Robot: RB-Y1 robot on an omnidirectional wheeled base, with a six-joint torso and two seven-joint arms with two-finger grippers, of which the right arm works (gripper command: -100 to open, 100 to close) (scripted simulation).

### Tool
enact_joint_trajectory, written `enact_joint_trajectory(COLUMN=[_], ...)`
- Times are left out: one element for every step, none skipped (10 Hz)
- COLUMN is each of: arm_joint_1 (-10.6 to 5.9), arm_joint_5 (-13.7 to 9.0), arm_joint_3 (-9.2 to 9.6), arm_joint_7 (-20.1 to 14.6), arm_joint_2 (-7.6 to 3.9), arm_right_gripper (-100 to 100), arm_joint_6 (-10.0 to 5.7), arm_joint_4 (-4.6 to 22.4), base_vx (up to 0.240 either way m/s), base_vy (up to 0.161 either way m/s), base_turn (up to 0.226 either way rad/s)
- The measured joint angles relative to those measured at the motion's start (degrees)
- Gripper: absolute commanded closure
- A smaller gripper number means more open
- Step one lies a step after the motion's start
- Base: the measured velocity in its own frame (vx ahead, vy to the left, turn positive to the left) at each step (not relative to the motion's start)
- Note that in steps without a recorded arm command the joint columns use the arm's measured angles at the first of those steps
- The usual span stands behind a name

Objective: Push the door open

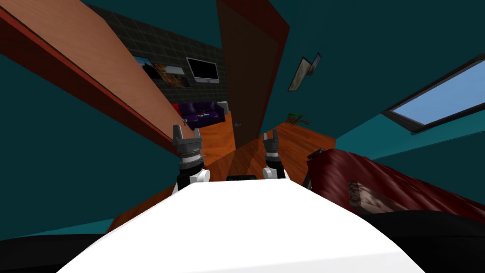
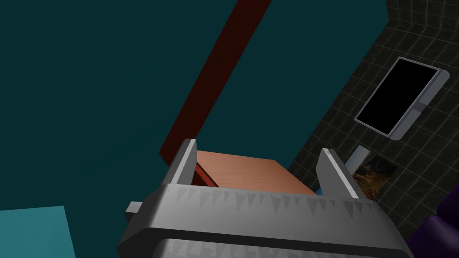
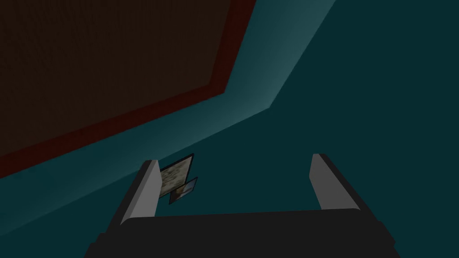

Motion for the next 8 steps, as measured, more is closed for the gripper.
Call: enact_joint_trajectory(arm_joint_1=[-0.26,-0.55,-1.34,-1.62,-2.19,-2.61,-2.81,-3.44], arm_joint_5=[-0.07,-0.1,-0.04,0.06,-0.05,-0.09,-0.13,0.07], arm_joint_3=[0.46,0.98,1.54,2.29,2.63,3.16,3.76,4.64], arm_joint_7=[-0.14,-0.29,-0.3,-0.26,-0.44,-0.62,-0.79,-0.65], arm_joint_2=[-0.37,-0.69,-0.74,-0.86,-1.25,-1.55,-1.93,-1.74], arm_right_gripper=[-100,-100,-100,-100,-100,-100,-100,-100], arm_joint_6=[-0.33,-0.37,-0.63,-0.85,-0.99,-0.99,-1.13,-1.64], arm_joint_4=[0.99,1.7,3.26,4.21,5.31,6.18,7.04,8.8], base_vx=[0.089,0.09,0.088,0.112,0.12,0.111,0.093,0.09], base_vy=[-0.004,0.0,0.002,-0.006,-0.006,-0.005,0.008,0.014], base_turn=[-0.035,-0.042,-0.046,-0.042,-0.05,-0.053,-0.043,-0.041])
